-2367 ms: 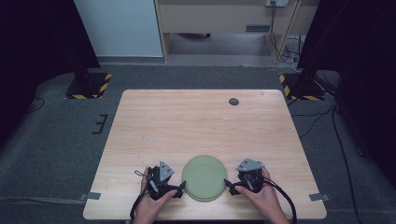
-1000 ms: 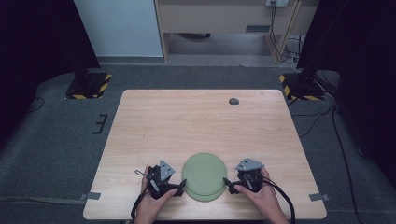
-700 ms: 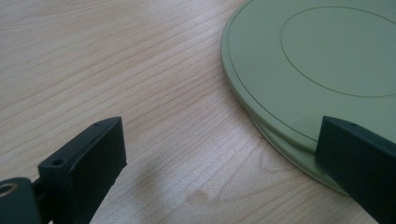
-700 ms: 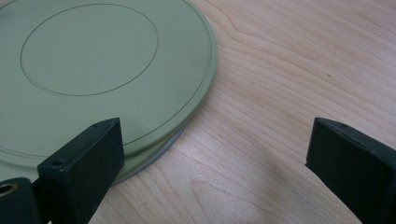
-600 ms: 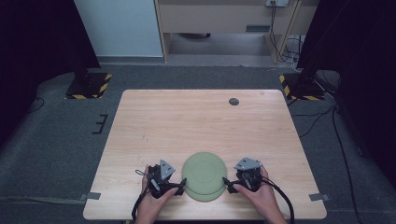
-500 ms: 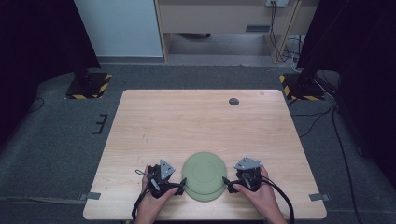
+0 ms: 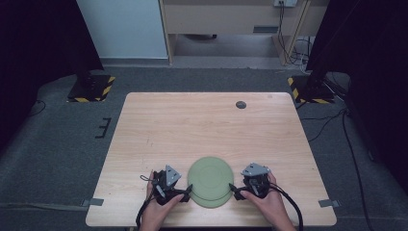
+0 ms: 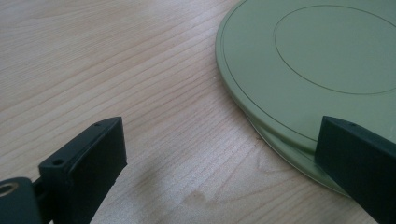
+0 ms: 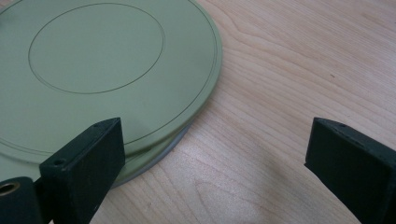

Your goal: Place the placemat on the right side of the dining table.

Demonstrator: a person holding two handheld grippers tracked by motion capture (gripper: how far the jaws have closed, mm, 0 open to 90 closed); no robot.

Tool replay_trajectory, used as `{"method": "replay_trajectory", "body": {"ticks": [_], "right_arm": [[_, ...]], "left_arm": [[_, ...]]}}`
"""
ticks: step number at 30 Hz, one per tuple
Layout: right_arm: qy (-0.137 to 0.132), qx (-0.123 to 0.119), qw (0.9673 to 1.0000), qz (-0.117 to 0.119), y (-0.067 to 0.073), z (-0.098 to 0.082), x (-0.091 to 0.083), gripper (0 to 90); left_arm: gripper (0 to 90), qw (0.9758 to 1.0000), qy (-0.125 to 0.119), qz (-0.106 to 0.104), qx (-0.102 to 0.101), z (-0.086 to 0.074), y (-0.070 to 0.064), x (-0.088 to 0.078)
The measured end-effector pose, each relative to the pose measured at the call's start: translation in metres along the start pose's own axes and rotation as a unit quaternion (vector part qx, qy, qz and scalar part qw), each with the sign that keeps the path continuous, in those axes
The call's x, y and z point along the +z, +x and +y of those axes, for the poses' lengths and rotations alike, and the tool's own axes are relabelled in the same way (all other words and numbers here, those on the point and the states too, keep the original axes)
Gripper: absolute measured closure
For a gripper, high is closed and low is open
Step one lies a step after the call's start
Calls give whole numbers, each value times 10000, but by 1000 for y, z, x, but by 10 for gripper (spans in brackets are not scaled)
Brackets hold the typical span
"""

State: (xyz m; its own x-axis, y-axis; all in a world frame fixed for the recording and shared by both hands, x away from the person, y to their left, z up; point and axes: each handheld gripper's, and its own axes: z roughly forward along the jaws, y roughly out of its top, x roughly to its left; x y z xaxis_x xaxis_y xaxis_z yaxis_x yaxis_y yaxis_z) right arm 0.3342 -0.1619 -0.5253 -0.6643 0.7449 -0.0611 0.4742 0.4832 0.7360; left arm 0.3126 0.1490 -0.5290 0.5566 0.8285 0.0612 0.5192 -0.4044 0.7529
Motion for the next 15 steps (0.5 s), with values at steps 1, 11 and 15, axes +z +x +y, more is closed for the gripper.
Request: {"method": "replay_trajectory", "body": {"ticks": [1, 11, 15], "right_arm": [[-1, 8, 10000, -4, 0, 0, 0, 44], [-14, 66, 10000, -31, -1, 0, 1, 48], [-31, 19, 10000, 4, 0, 0, -1, 58]], "left_arm": [[13, 10000, 4, 3, -11, 0, 0, 0], [23, 10000, -7, 63, -42, 1, 0, 1], [25, 10000, -8, 21, -1, 1, -2, 0]]}}
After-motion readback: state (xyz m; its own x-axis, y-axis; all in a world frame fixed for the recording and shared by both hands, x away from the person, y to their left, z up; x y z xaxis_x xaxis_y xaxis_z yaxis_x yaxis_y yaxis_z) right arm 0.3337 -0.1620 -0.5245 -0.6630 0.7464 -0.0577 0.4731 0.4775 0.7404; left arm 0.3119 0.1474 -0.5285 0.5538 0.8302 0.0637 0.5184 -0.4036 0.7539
